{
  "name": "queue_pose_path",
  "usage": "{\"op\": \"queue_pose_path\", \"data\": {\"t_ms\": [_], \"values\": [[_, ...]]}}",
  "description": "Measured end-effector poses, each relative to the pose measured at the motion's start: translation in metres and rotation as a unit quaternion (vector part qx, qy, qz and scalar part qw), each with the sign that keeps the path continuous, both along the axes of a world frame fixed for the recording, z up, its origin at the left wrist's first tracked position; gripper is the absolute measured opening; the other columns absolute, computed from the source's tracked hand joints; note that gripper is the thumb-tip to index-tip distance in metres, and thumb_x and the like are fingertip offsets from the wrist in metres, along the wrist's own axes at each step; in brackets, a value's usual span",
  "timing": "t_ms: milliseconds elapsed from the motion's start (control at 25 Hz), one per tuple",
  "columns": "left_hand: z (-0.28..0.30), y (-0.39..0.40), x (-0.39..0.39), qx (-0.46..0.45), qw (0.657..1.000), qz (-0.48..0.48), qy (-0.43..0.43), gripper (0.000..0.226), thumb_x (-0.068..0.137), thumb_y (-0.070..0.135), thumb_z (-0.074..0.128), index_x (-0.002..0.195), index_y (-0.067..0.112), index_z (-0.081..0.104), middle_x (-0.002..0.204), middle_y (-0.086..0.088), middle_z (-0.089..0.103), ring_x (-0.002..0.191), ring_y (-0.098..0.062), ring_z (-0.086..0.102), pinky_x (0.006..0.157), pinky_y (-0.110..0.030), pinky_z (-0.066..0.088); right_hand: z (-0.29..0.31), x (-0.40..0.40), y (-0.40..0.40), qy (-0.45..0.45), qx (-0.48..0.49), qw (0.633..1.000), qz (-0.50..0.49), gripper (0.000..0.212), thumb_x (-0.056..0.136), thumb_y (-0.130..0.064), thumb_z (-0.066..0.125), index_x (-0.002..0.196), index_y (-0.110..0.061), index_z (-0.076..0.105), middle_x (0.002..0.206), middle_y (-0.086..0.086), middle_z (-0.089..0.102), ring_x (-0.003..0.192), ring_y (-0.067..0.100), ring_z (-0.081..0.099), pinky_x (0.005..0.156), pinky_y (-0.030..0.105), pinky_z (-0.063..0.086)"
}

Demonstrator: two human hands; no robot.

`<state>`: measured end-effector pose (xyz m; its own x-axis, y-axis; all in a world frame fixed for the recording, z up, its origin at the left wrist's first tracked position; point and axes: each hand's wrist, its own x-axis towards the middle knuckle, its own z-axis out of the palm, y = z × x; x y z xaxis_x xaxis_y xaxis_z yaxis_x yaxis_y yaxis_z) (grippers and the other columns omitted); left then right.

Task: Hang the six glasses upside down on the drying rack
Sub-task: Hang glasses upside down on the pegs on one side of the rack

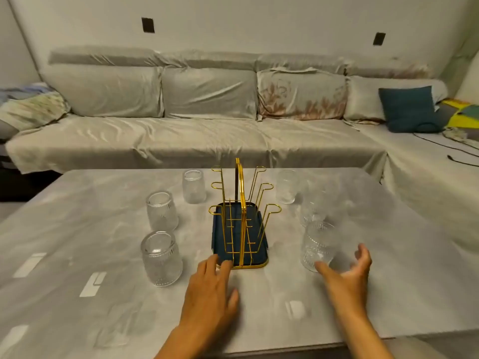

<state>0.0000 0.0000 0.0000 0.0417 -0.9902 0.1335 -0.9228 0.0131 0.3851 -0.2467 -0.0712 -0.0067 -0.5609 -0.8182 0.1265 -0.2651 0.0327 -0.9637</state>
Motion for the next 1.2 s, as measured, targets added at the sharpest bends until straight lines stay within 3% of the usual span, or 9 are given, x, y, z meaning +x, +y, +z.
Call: {"op": "queue_pose_path", "data": {"t_ms": [120,320,440,600,720,800,920,1080,1200], "values": [[-0.010,-0.013,-0.001,0.012,1.000,-0.016,-0.005,0.055,0.092,0.047,0.040,0.142,0.028,0.026,0.156,0.001,0.018,0.141,-0.018,0.020,0.114,-0.033,0.027,-0.011,0.003,-0.013,-0.038,0.028,0.997,0.065,0.090,0.066,-0.013,0.081,0.138,-0.027,0.029,0.132,0.007,0.052,0.112,0.028,0.053,0.092,0.044,0.044],[-0.019,-0.029,-0.002,0.000,0.999,-0.030,-0.018,0.053,0.090,0.057,0.037,0.136,0.031,0.033,0.145,0.008,0.039,0.134,-0.014,0.030,0.109,-0.031,0.034,-0.018,0.000,-0.024,0.035,0.032,0.995,0.086,0.072,0.057,-0.032,0.083,0.116,-0.037,0.041,0.109,-0.003,0.063,0.095,0.027,0.061,0.080,0.047,0.051],[-0.020,-0.030,0.000,0.004,0.999,-0.036,-0.018,0.054,0.089,0.059,0.037,0.136,0.033,0.032,0.147,0.008,0.038,0.137,-0.014,0.028,0.109,-0.033,0.035,-0.006,-0.001,-0.026,-0.004,-0.032,0.993,0.109,0.064,0.058,-0.020,0.086,0.108,-0.033,0.049,0.108,0.003,0.063,0.090,0.022,0.062,0.072,0.038,0.052],[-0.022,-0.032,0.001,0.001,0.999,-0.042,-0.014,0.052,0.089,0.058,0.038,0.135,0.035,0.032,0.147,0.010,0.037,0.138,-0.013,0.026,0.110,-0.032,0.033,0.044,-0.001,-0.019,-0.038,-0.127,0.975,0.180,0.057,0.058,-0.033,0.080,0.111,-0.030,0.058,0.107,0.002,0.064,0.087,0.014,0.066,0.064,0.018,0.050],[-0.021,-0.032,0.002,-0.001,0.999,-0.044,-0.019,0.051,0.088,0.058,0.039,0.133,0.035,0.034,0.143,0.010,0.041,0.134,-0.013,0.031,0.108,-0.031,0.036,0.098,0.000,-0.022,-0.063,-0.207,0.957,0.194,0.056,0.058,-0.040,0.084,0.107,-0.040,0.055,0.105,-0.004,0.063,0.090,0.012,0.066,0.070,0.022,0.052],[-0.023,-0.032,0.004,-0.008,0.999,-0.044,-0.019,0.049,0.087,0.059,0.039,0.131,0.036,0.035,0.141,0.011,0.043,0.132,-0.012,0.033,0.105,-0.029,0.038,0.124,0.006,-0.026,-0.007,-0.216,0.952,0.217,0.057,0.060,-0.049,0.082,0.109,-0.040,0.053,0.108,-0.006,0.063,0.096,0.008,0.063,0.073,0.022,0.051],[-0.023,-0.033,0.003,-0.013,0.999,-0.045,-0.019,0.049,0.087,0.060,0.038,0.130,0.036,0.035,0.141,0.010,0.043,0.131,-0.012,0.035,0.103,-0.029,0.039,0.139,0.025,-0.037,0.147,-0.194,0.940,0.240,0.054,0.062,-0.055,0.079,0.108,-0.038,0.056,0.100,-0.019,0.061,0.089,-0.006,0.058,0.062,0.011,0.048],[-0.025,-0.033,0.003,0.000,0.999,-0.047,-0.024,0.054,0.088,0.062,0.036,0.135,0.035,0.032,0.147,0.008,0.038,0.136,-0.014,0.030,0.109,-0.032,0.036,0.132,0.042,-0.052,0.254,-0.142,0.918,0.269,0.053,0.064,-0.053,0.077,0.110,-0.035,0.059,0.101,-0.011,0.066,0.088,0.008,0.062,0.067,0.032,0.058],[-0.025,-0.034,0.004,-0.001,0.998,-0.045,-0.031,0.053,0.087,0.062,0.036,0.133,0.035,0.033,0.144,0.008,0.041,0.134,-0.014,0.033,0.107,-0.032,0.039,0.124,0.047,-0.060,0.305,-0.127,0.899,0.287,0.055,0.063,-0.052,0.076,0.112,-0.033,0.060,0.102,-0.006,0.066,0.089,0.012,0.061,0.071,0.038,0.057]]}}
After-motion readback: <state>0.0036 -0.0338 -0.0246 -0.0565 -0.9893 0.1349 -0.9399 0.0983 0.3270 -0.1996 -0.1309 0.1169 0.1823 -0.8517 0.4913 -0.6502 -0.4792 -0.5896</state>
